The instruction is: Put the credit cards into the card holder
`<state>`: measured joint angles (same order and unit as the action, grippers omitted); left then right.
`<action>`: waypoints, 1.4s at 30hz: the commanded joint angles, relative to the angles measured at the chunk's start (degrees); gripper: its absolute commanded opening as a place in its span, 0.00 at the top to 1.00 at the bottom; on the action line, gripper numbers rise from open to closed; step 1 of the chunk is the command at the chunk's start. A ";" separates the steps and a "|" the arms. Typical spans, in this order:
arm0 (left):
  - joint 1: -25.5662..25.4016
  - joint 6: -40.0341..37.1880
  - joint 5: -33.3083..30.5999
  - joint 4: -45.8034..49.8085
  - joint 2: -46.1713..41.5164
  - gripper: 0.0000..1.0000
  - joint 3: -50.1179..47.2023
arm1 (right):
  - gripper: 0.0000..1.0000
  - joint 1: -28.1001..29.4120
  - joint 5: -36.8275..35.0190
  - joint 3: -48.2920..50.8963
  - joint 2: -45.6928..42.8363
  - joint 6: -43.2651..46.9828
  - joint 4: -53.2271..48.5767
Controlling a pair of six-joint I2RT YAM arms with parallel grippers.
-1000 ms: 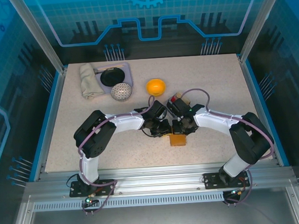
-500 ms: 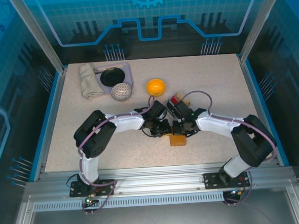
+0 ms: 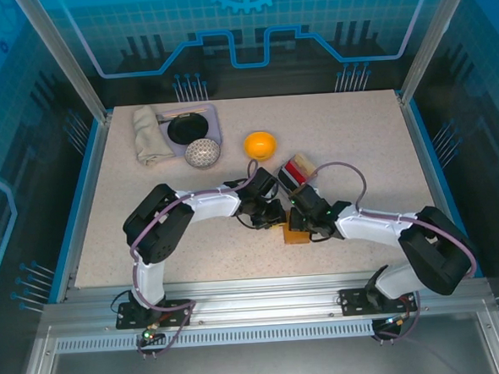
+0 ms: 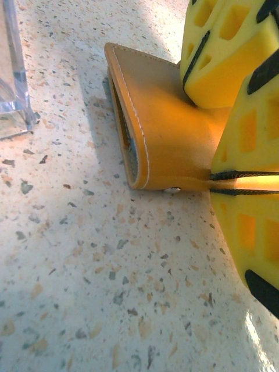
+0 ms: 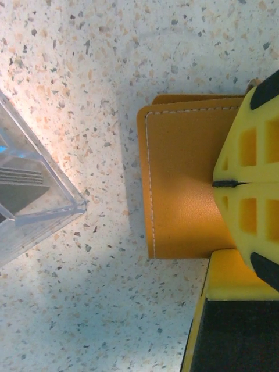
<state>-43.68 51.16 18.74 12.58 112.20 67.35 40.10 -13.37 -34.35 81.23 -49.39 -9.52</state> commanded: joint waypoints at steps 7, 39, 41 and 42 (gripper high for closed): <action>-0.36 1.39 -0.82 1.34 0.41 0.84 -0.29 | 1.00 4.75 3.92 9.76 1.46 -5.67 -13.35; -0.40 1.74 0.59 -1.00 -2.91 0.83 -4.86 | 1.00 15.49 1.79 12.49 4.51 -22.63 -21.17; -0.40 1.40 0.25 -0.55 -3.29 0.84 -4.93 | 1.00 14.82 2.03 11.89 5.15 -21.61 -20.84; -0.39 1.49 0.16 -0.71 -3.47 0.84 -5.11 | 1.00 14.53 2.15 11.77 6.08 -21.45 -20.87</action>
<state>-43.62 52.62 18.46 9.98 110.21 63.46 52.73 -26.39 -28.99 79.94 -69.71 -4.78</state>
